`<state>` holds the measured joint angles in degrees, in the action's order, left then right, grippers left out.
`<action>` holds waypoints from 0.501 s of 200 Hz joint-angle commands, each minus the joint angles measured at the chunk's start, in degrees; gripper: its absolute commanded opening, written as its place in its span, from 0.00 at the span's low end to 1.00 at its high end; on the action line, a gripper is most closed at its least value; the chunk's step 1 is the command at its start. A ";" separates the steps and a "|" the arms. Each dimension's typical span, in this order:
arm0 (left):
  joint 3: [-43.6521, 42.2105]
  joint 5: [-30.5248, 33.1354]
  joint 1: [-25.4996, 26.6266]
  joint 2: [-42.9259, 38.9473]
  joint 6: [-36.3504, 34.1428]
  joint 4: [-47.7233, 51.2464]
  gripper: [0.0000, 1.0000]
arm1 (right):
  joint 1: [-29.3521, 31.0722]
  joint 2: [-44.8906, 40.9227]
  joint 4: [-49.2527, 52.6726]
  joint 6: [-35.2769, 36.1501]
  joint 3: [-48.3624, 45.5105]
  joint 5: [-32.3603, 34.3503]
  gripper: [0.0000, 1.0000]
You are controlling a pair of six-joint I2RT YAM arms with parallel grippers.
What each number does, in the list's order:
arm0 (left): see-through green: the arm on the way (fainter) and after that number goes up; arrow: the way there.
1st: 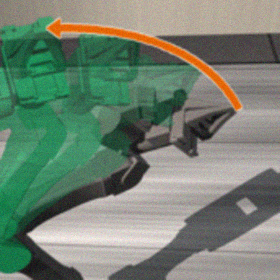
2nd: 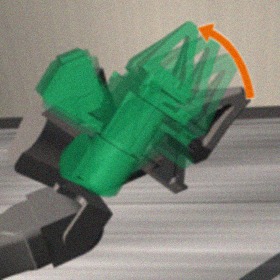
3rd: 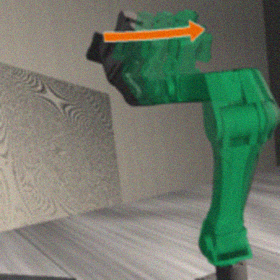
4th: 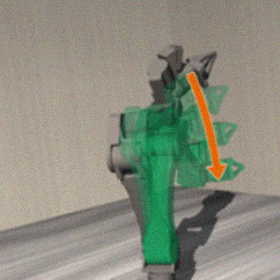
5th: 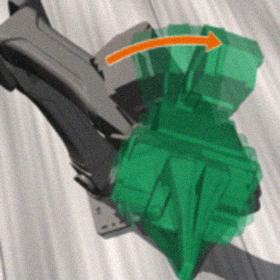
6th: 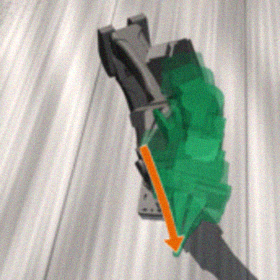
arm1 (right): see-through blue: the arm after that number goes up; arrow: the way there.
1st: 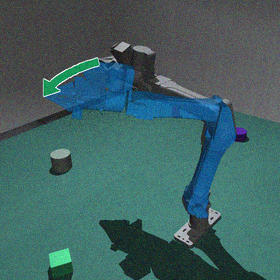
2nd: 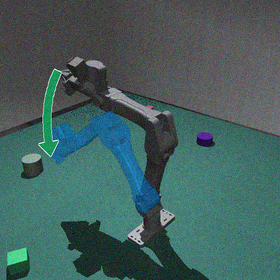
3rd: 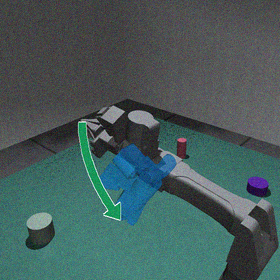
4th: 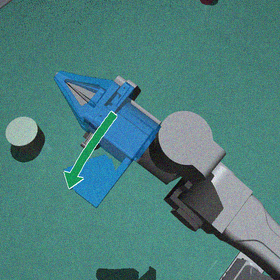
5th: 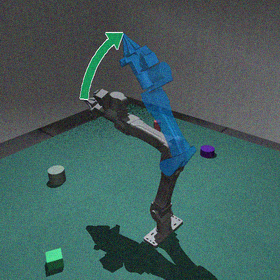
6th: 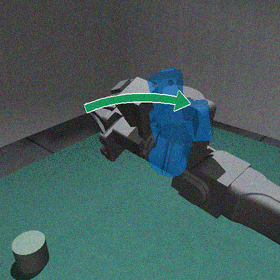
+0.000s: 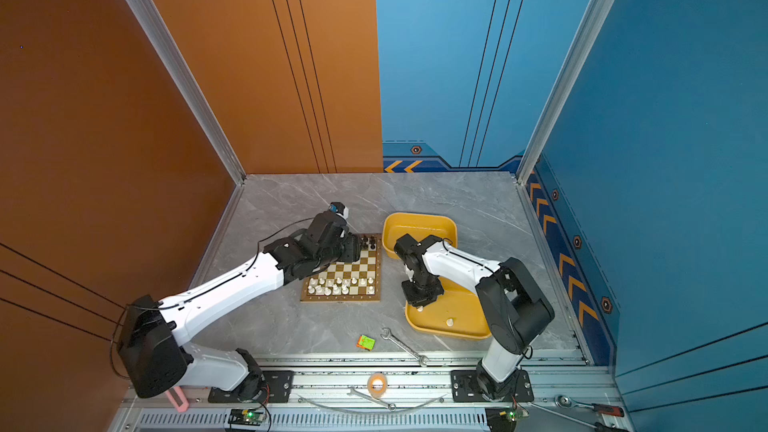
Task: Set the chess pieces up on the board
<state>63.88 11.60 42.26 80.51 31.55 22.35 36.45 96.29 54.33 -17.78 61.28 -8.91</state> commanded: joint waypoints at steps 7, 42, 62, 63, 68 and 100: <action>-0.70 2.42 0.87 -1.82 0.97 1.85 0.66 | 0.24 1.26 -0.62 0.47 -0.32 1.42 0.10; -1.05 3.98 1.48 -3.10 1.60 3.11 0.65 | 0.36 -0.21 1.46 -0.10 0.95 2.72 0.00; -1.29 5.92 2.10 -4.92 1.99 5.07 0.65 | 0.31 -2.15 3.89 -0.56 2.55 3.28 0.00; -1.29 6.04 2.16 -5.06 2.00 5.21 0.65 | 0.34 -2.29 4.05 -0.57 2.67 3.32 0.00; -1.41 6.67 2.29 -5.67 2.06 5.79 0.65 | 0.35 -2.79 4.69 -0.62 3.34 3.37 0.00; -3.35 11.70 3.27 -12.79 3.72 11.91 0.66 | 0.71 -5.70 8.69 0.00 9.28 3.29 0.00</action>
<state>62.26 17.67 44.75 73.43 33.36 27.59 36.49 94.45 58.08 -17.82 65.21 -7.16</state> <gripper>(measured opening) 0.657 0.081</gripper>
